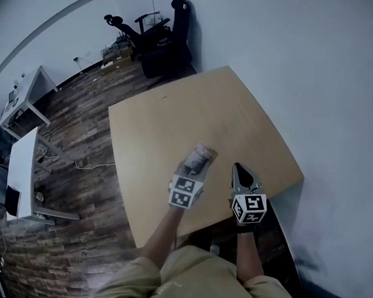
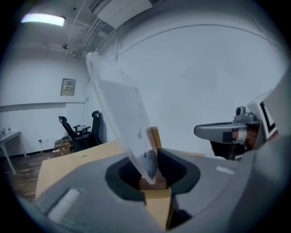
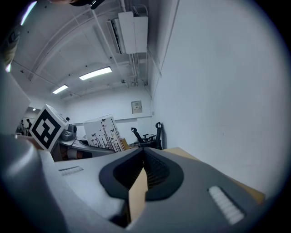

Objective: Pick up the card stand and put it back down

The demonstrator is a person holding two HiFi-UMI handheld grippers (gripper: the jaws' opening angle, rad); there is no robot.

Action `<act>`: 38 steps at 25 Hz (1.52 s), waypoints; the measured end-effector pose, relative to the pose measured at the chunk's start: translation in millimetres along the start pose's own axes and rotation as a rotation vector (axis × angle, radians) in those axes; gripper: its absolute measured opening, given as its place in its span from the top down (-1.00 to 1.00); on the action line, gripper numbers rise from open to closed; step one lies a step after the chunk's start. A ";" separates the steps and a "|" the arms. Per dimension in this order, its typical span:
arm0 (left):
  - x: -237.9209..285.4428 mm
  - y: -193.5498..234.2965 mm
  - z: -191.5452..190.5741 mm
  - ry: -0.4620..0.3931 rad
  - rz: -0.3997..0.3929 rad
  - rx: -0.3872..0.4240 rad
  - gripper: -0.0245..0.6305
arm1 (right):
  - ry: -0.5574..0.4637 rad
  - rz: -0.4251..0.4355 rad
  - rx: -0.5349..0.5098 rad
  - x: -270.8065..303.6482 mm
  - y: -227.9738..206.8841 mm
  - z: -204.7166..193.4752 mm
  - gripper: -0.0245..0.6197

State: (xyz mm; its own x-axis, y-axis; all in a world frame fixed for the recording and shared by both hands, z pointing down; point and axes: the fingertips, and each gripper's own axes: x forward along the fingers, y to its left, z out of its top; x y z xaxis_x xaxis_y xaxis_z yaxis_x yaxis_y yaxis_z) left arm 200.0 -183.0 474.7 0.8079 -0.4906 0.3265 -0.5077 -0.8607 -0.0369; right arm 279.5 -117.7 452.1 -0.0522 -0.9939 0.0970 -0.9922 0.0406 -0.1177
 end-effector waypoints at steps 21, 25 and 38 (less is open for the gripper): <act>-157.7 -53.3 15.2 -0.264 0.212 -0.001 0.66 | -0.058 0.094 -0.069 -103.3 80.1 15.6 0.91; -173.5 -44.0 -1.6 -0.237 0.254 -0.036 0.66 | -0.043 0.150 -0.056 -95.3 103.2 6.4 0.91; -218.2 67.2 -86.9 -0.087 0.415 -0.170 0.65 | 0.084 0.375 -0.020 4.7 202.5 -36.4 0.91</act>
State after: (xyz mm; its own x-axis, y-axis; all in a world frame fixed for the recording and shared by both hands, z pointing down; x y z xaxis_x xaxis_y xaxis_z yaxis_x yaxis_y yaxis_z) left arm -36.4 -121.9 483.1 0.5442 -0.8050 0.2364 -0.8298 -0.5580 0.0097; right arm 74.2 -110.5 464.6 -0.4199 -0.8980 0.1312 -0.9045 0.4024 -0.1409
